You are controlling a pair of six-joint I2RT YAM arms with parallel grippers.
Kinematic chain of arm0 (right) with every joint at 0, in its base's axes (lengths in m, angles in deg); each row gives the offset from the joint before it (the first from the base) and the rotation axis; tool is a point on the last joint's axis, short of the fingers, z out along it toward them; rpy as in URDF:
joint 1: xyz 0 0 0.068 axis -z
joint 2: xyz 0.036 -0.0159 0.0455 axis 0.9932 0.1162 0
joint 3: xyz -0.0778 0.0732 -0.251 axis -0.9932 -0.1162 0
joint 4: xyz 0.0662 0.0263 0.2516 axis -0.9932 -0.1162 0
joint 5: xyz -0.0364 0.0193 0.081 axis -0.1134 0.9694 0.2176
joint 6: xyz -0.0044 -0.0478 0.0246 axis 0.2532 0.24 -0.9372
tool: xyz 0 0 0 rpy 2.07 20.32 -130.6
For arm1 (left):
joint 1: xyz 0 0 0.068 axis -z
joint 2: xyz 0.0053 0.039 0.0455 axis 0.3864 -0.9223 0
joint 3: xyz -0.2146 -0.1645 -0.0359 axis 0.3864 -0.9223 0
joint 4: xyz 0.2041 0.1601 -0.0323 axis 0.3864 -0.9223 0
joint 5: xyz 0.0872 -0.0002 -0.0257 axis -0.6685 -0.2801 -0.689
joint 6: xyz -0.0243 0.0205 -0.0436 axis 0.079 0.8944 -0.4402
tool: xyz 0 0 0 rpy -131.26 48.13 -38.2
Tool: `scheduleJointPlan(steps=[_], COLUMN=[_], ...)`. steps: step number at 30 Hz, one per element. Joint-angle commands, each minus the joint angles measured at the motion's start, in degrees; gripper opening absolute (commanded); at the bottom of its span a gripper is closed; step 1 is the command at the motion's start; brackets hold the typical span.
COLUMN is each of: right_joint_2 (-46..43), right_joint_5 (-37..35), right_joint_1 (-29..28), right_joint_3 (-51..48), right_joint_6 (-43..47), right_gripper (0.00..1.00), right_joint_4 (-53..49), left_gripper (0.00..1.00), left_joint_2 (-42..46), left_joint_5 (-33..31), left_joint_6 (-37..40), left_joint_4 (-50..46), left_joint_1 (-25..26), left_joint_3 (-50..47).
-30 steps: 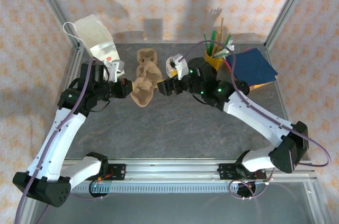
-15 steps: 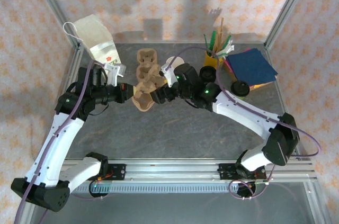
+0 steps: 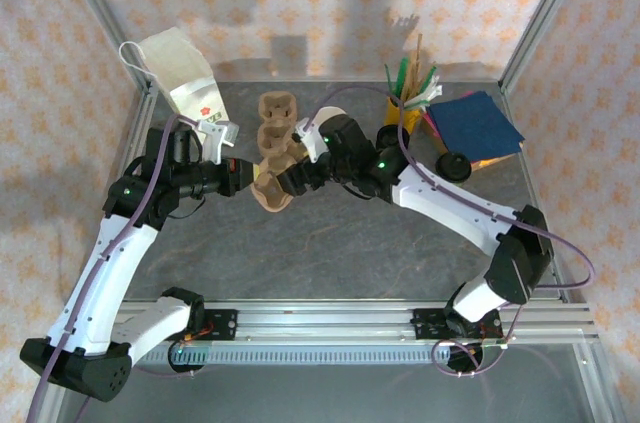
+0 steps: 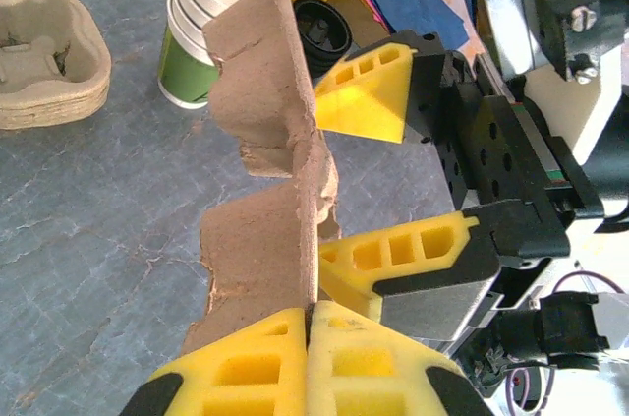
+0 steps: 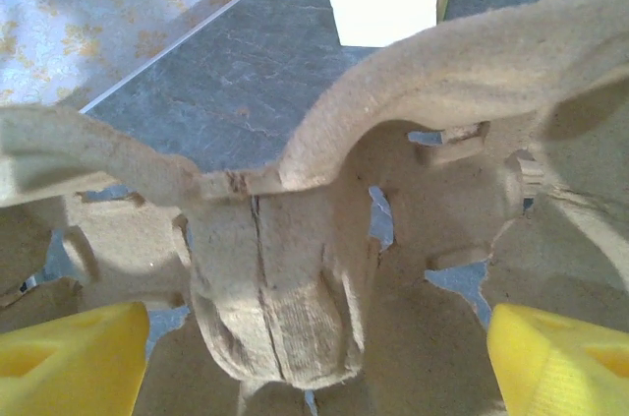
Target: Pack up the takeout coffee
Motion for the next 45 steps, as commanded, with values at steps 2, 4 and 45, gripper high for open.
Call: scheduleJointPlan(steps=[2,4,45], right_joint_2=[1.6,1.9,2.4], right_joint_5=[0.5,0.6,2.2], right_joint_1=[-0.2,-0.2,-0.1], right_joint_3=[2.8,3.1,2.4], right_joint_6=[1.8,1.9,1.3], right_gripper=[0.88,0.88,0.48], right_joint_4=[-1.6,-1.7,0.2], left_gripper=[0.0,0.0,0.0], left_joint_2=[1.0,1.0,0.4], left_joint_5=[2.0,1.8,2.4], left_joint_6=[-0.4,-0.5,-1.6], left_joint_4=[2.9,2.8,3.8], left_joint_1=[0.4,0.4,0.6], left_joint_3=[-1.0,-1.1,-1.7])
